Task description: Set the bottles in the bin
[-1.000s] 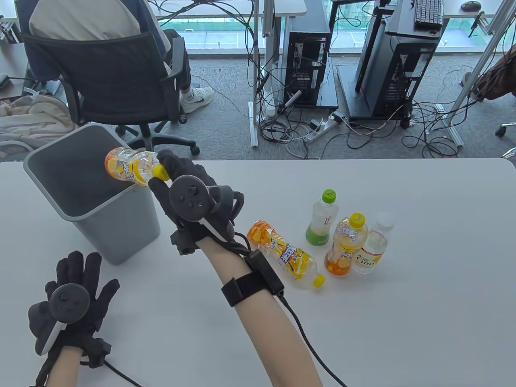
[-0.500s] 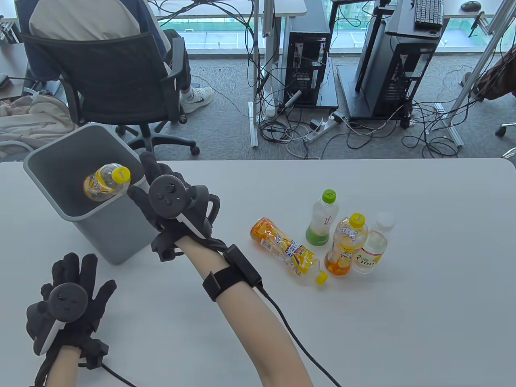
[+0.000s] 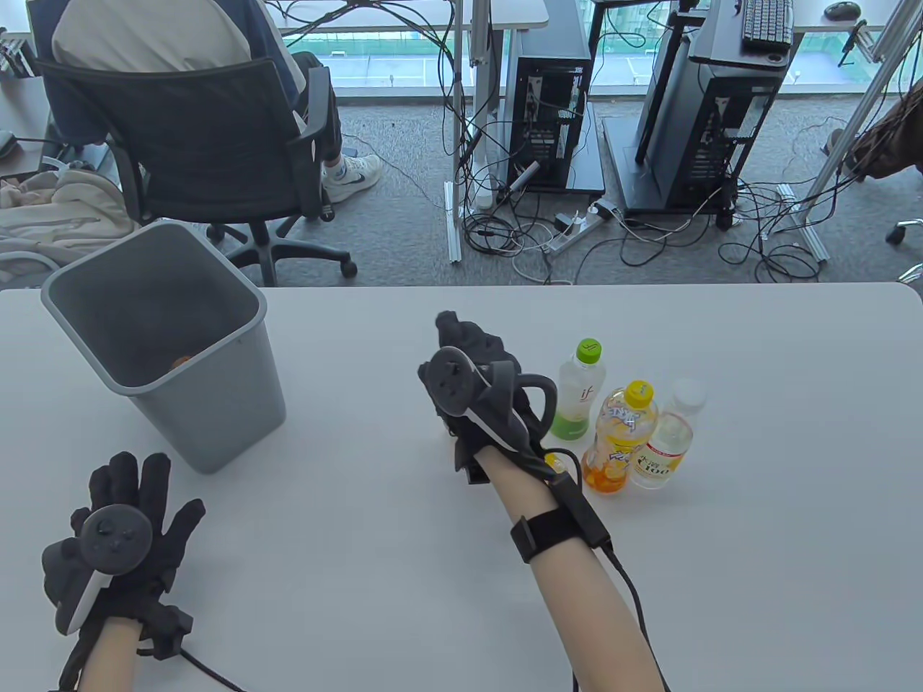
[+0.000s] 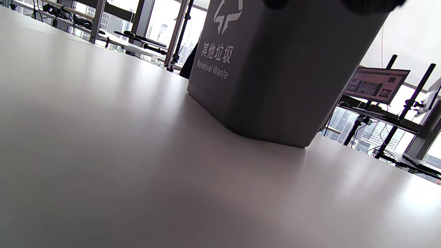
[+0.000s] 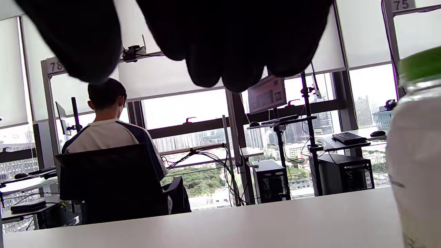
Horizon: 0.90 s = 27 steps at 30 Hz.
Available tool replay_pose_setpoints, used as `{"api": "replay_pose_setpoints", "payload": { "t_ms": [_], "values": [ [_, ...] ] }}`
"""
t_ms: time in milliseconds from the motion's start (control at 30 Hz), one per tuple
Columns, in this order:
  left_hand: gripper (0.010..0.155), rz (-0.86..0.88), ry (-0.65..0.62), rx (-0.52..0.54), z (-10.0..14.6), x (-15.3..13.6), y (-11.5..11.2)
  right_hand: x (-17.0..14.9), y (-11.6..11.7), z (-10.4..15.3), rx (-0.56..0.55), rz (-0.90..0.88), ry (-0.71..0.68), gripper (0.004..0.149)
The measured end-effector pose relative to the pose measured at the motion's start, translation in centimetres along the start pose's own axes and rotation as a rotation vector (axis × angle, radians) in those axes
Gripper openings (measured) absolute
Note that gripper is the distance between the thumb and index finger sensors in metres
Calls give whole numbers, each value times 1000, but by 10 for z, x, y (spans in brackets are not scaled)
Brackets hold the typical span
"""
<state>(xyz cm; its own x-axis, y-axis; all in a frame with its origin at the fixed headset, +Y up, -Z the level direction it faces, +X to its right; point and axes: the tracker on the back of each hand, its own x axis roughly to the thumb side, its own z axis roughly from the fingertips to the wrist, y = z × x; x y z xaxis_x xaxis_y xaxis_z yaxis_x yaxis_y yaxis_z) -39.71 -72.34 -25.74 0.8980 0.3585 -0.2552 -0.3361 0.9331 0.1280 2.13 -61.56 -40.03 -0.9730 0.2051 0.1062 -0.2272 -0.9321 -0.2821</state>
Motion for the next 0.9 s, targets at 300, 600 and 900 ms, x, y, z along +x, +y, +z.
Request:
{"api": "replay_pose_setpoints", "payload": {
  "t_ms": [300, 600, 900],
  "values": [
    [82, 24, 14, -21, -3, -5, -1, -77, 41, 54, 230, -25, 132, 75],
    [83, 46, 12, -43, -5, -6, -1, -87, 79, 104, 286, 238, 127, 84],
    [83, 13, -3, -63, -6, -2, -5, -95, 100, 107, 257, 376, 173, 96]
  ]
}}
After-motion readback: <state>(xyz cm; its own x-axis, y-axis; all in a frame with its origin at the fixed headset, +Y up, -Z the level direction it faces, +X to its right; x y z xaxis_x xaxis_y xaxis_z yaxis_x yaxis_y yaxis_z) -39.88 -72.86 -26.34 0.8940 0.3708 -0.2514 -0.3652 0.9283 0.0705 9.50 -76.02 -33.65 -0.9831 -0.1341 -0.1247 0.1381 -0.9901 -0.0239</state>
